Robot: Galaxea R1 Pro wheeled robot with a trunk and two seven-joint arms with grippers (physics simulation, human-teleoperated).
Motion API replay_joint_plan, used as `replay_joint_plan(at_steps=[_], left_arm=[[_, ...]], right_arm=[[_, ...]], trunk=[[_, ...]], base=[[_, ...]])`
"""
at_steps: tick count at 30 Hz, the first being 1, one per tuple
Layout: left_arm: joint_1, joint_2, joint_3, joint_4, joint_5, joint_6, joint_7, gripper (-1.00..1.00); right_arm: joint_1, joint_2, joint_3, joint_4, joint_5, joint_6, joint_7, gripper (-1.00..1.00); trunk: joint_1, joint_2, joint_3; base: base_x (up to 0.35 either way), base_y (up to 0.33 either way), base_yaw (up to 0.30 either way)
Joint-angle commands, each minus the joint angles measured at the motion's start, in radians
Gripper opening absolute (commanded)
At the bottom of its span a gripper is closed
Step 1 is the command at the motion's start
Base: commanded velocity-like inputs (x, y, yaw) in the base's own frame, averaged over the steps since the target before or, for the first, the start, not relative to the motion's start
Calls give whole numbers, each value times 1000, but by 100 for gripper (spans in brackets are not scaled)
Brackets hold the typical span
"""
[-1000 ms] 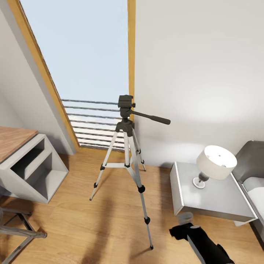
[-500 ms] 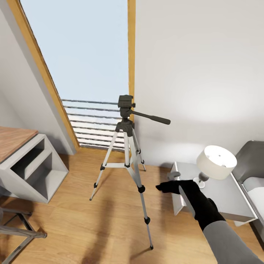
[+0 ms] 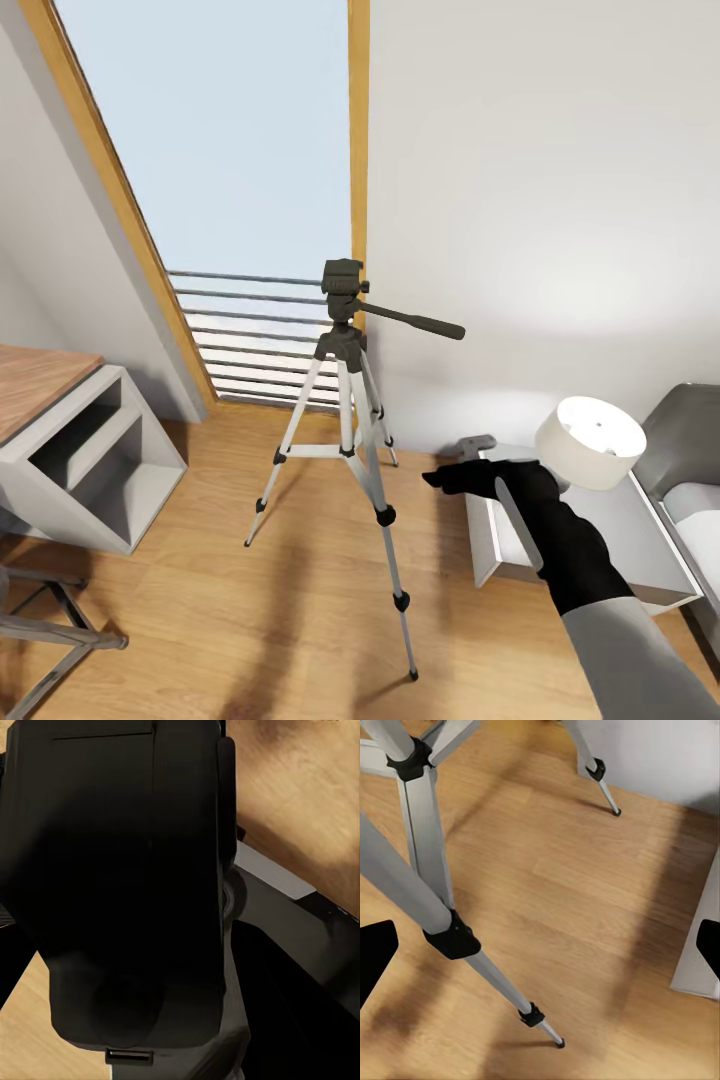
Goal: Attach the digital camera to the camera tripod in the bedroom.
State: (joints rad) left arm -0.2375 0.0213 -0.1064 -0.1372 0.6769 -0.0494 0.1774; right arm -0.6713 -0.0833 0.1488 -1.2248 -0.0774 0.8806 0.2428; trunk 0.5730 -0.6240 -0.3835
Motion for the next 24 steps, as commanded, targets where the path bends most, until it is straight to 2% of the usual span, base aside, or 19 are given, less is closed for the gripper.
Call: replay_joint_plan(at_steps=[1,8,12,24], left_arm=[[0,0,-8,-1,6,-2,3,-100],[0,0,-9,-11,6,-2,-3,-100],[0,-2,-11,-14,0,-2,0,-100],[0,-2,-15,-10,-6,2,-8,-100]], right_arm=[[-1,-1,2,-2,-7,5,-3,100],[-2,-2,3,-1,-11,5,2,100],[-2,-1,6,4,-9,4,43,100],[-2,0,6,10,-10,2,78,100]], trunk=[[0,-1,-1],[0,-1,-1],[0,-1,-1],[0,-1,-1]], base=[[0,0,0],[0,0,0],[40,4,0],[261,71,0]])
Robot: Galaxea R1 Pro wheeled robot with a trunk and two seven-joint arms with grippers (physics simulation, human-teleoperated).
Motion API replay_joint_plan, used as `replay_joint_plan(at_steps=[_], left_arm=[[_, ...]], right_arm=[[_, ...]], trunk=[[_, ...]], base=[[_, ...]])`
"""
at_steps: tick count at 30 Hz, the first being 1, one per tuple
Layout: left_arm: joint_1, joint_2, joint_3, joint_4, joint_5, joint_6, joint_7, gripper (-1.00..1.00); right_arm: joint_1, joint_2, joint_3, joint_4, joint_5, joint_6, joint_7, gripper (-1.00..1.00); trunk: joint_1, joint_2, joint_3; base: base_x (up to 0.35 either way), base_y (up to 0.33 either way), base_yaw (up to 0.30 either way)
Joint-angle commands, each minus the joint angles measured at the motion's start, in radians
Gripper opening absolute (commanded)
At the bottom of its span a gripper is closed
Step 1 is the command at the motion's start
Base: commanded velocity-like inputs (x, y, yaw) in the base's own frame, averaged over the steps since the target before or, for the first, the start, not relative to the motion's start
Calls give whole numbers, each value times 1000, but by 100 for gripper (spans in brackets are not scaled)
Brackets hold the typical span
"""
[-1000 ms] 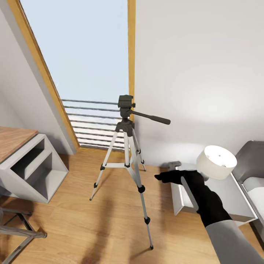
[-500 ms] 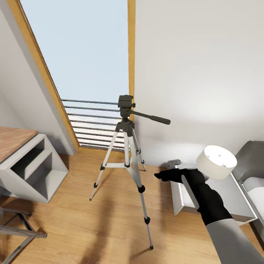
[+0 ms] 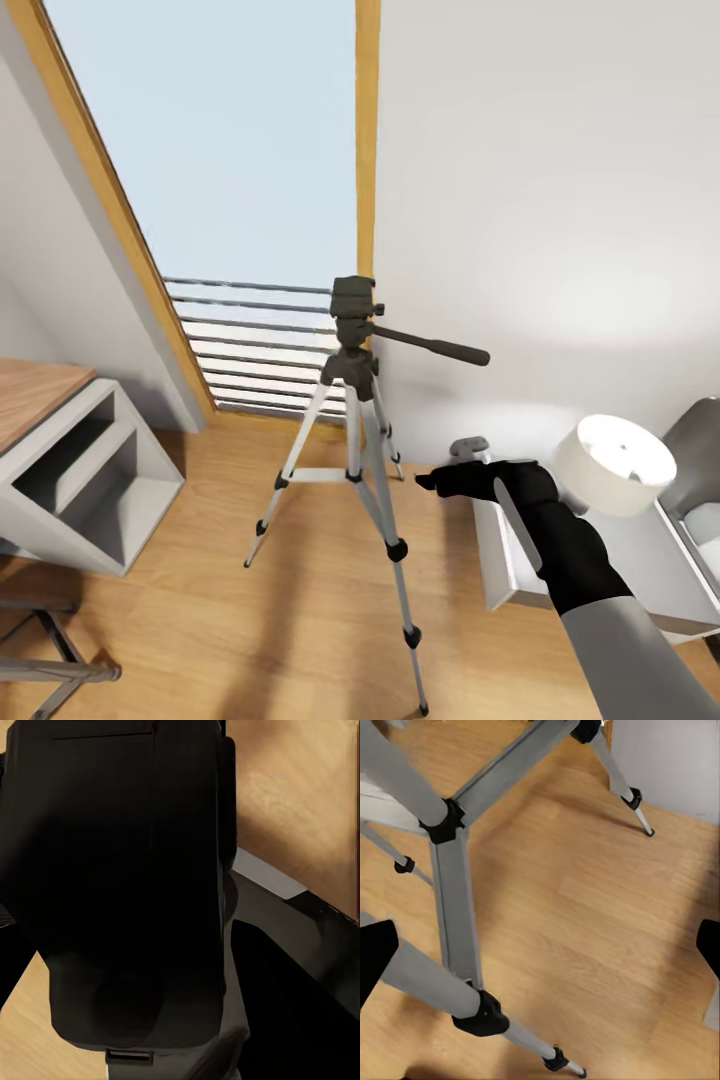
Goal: Attach the digital camera to the camera tripod in the bedroom.
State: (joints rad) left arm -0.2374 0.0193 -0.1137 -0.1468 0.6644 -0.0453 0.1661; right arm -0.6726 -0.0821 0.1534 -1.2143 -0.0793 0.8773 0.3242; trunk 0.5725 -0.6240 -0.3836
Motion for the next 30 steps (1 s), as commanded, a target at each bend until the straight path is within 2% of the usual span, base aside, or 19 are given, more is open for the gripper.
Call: replay_joint_plan(at_steps=[1,18,30], left_arm=[[0,0,-8,-1,6,-2,3,-100],[0,-1,-9,-1,6,-6,3,-100],[0,-7,-11,-6,6,-7,14,-100]], right_arm=[[-1,-1,2,-1,-8,5,-4,100],[-1,-2,2,-1,-5,8,10,100],[-1,-2,2,-1,-7,6,12,100]], trunk=[[1,-1,-1],[1,-1,-1],[1,-1,-1]], base=[[223,30,0],[30,4,0],[-119,117,0]])
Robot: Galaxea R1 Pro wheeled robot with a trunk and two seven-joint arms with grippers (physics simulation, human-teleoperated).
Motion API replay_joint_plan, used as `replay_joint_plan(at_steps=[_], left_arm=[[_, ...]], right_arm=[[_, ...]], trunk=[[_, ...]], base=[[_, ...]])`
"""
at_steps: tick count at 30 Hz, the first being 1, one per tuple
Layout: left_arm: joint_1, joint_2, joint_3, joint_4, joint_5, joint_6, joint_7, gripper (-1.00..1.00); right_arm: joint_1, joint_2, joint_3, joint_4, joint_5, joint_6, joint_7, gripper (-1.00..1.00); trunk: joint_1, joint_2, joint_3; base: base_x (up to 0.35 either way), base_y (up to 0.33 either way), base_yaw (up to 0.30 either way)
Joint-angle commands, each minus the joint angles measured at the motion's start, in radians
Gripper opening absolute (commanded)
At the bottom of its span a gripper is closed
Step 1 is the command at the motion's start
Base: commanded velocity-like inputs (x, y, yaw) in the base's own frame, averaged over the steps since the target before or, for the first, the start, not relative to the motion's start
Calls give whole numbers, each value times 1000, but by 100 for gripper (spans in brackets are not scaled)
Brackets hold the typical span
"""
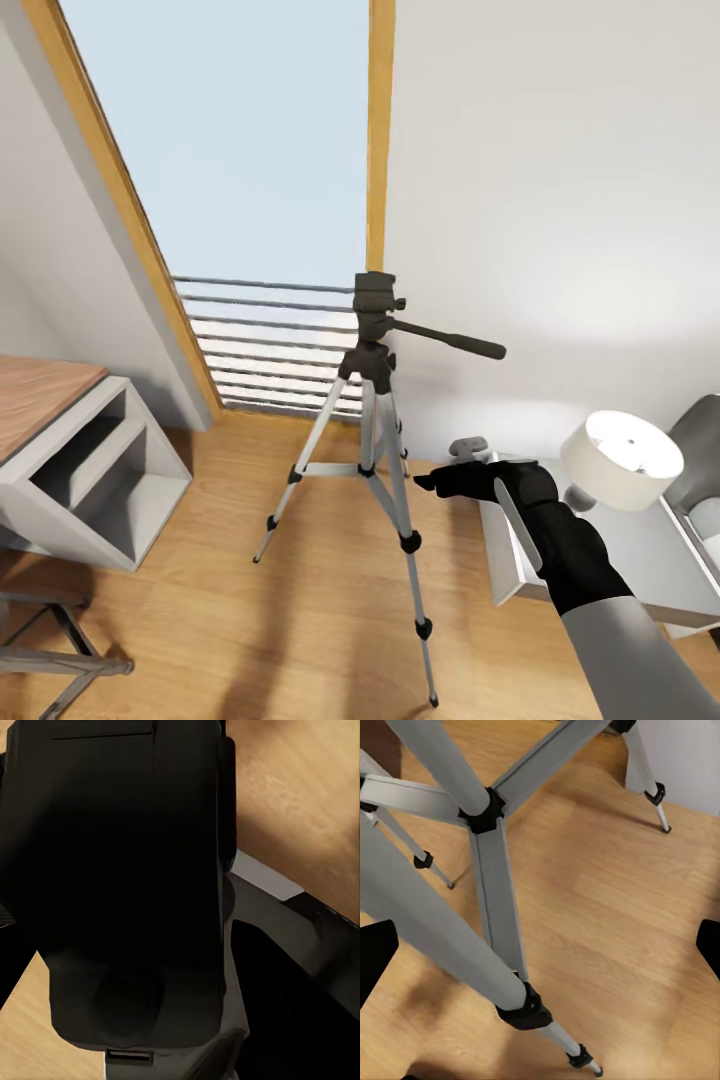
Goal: Attach the digital camera to the camera tripod in the bedroom.
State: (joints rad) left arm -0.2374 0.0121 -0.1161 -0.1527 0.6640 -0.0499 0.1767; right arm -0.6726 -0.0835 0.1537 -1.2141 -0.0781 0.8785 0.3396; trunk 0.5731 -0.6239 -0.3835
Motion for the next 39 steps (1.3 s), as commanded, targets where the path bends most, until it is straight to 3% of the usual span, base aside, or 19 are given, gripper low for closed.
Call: replay_joint_plan(at_steps=[1,11,24,27,39], left_arm=[[0,1,-8,-1,6,-2,3,-100],[0,2,-8,-1,6,-2,3,-100],[0,1,-8,-1,6,-1,3,-100],[0,2,-8,-1,6,-1,3,-100],[1,5,-9,-1,6,-1,1,-100]], right_arm=[[-1,-1,2,-1,-8,5,-4,100],[-1,1,4,-1,-8,6,-4,100],[-2,12,57,37,-19,-23,29,100],[-2,13,58,69,-19,-62,85,100],[-4,9,48,146,-18,-175,133,100]], trunk=[[0,-1,-1],[0,-1,-1],[0,-1,-1],[0,-1,-1],[0,-1,-1]], base=[[-11,11,0],[-2,2,0],[0,0,0],[0,0,0],[0,0,0]])
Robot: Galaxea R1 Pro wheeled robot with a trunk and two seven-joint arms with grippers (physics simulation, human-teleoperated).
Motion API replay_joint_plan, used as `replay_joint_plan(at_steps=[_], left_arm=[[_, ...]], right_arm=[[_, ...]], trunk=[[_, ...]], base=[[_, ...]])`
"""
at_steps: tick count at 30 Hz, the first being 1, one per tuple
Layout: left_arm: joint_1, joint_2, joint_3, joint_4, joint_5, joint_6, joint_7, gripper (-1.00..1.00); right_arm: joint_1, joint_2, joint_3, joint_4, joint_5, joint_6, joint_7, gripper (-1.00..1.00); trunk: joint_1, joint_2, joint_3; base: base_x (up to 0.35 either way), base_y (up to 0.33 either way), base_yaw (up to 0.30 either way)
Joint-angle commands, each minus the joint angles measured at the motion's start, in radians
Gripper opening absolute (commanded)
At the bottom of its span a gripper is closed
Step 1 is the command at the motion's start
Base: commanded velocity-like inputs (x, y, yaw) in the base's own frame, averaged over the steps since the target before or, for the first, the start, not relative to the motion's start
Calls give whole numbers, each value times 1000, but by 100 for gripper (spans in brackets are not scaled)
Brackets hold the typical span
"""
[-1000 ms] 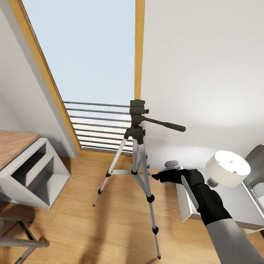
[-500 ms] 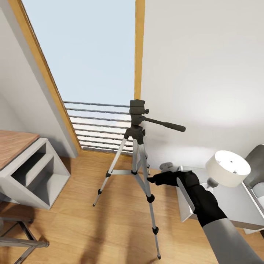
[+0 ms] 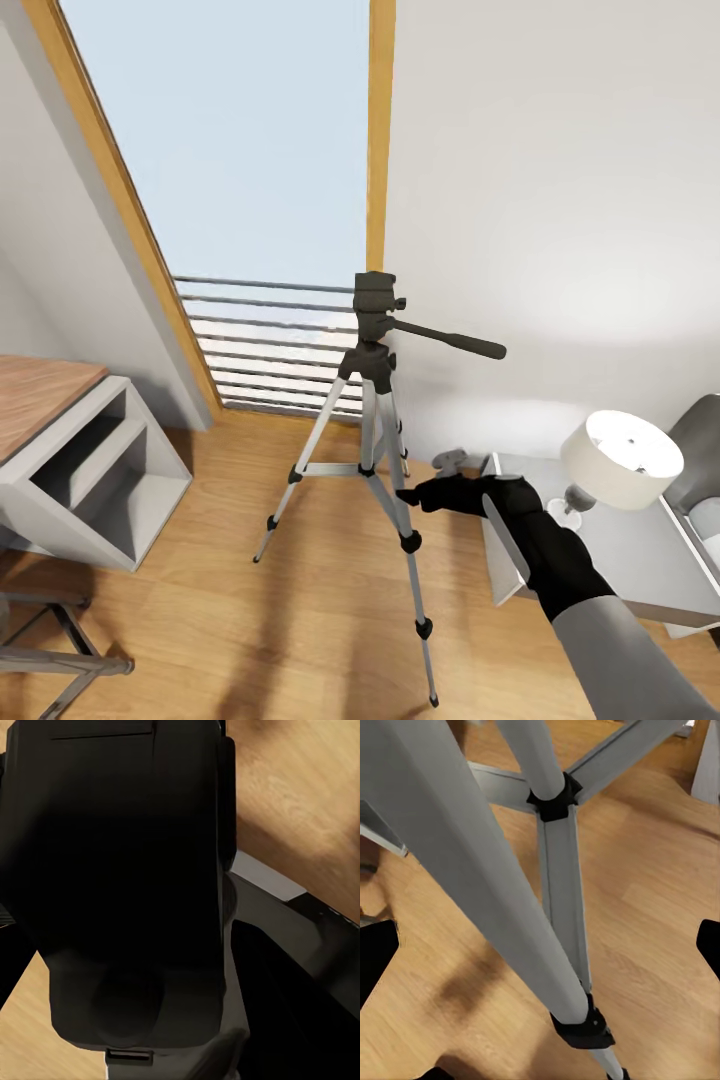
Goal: Attach the digital camera to the camera tripod in the bedroom.
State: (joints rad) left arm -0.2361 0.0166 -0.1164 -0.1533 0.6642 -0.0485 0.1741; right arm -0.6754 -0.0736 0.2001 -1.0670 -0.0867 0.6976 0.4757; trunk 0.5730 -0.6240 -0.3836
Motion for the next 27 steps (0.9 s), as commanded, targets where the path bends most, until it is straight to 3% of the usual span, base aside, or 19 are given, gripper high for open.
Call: replay_joint_plan(at_steps=[1,16,27], left_arm=[[0,1,-9,0,6,-2,4,-100],[1,3,-8,-1,7,-2,4,-100],[0,3,-8,-2,7,-2,4,-100]], right_arm=[[-1,-1,2,-7,-10,12,-9,100],[-1,12,1,-91,-14,97,-4,100],[-1,7,2,-153,-19,159,0,100]], trunk=[[0,-1,-1],[0,-1,-1],[0,-1,-1]], base=[[0,0,0],[0,0,0],[0,0,0]])
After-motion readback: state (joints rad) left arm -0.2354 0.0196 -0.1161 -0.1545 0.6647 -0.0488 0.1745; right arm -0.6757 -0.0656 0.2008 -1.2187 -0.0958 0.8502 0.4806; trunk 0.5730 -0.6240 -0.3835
